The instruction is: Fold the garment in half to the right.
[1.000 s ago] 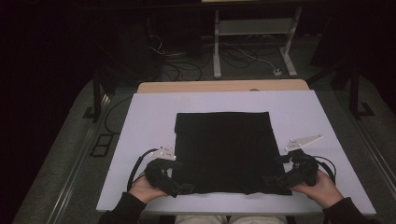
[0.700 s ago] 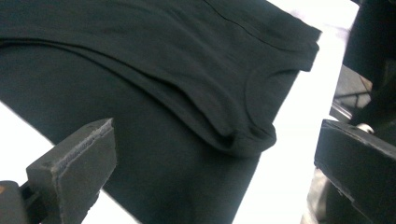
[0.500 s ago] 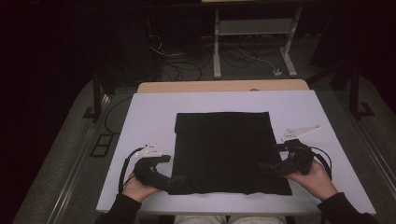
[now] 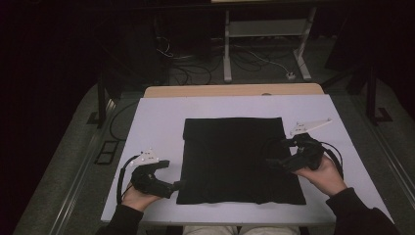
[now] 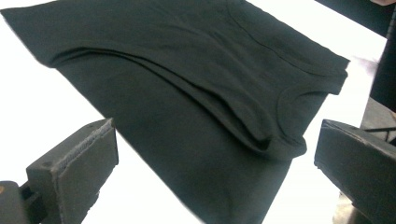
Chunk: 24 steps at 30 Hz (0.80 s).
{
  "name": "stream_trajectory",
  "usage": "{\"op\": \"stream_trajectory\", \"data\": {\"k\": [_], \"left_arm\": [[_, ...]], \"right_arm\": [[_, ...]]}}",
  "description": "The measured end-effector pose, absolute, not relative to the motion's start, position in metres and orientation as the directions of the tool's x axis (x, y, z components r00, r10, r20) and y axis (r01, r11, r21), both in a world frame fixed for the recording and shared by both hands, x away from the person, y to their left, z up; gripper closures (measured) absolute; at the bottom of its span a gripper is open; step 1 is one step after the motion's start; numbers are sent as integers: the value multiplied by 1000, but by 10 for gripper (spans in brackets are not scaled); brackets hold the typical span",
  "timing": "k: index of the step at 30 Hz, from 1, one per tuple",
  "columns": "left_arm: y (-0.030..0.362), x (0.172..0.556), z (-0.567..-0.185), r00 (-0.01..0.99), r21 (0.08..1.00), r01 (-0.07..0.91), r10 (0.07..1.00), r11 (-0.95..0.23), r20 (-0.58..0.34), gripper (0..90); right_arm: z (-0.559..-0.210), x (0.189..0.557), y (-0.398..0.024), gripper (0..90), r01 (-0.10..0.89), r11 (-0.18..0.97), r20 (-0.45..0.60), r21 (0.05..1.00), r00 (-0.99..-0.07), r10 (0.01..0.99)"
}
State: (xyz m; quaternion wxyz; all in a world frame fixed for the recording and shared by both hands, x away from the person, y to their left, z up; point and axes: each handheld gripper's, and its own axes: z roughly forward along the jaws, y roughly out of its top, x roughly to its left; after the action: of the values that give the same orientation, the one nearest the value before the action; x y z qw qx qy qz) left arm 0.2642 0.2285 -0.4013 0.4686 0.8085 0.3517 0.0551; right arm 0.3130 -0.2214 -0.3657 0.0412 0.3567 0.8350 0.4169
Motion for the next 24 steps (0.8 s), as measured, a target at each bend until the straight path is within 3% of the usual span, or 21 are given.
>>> {"op": "stream_trajectory", "data": {"k": [6, 24], "left_arm": [[237, 264, -406, 717, 805, 519, 658, -286, -228, 0], [247, 257, -418, 722, 799, 514, 660, -312, -207, 0]], "right_arm": [[-357, 325, -210, 0, 536, 415, 201, 735, -757, 622], [-338, 369, -175, 0, 501, 435, 169, 749, -778, 606]]}}
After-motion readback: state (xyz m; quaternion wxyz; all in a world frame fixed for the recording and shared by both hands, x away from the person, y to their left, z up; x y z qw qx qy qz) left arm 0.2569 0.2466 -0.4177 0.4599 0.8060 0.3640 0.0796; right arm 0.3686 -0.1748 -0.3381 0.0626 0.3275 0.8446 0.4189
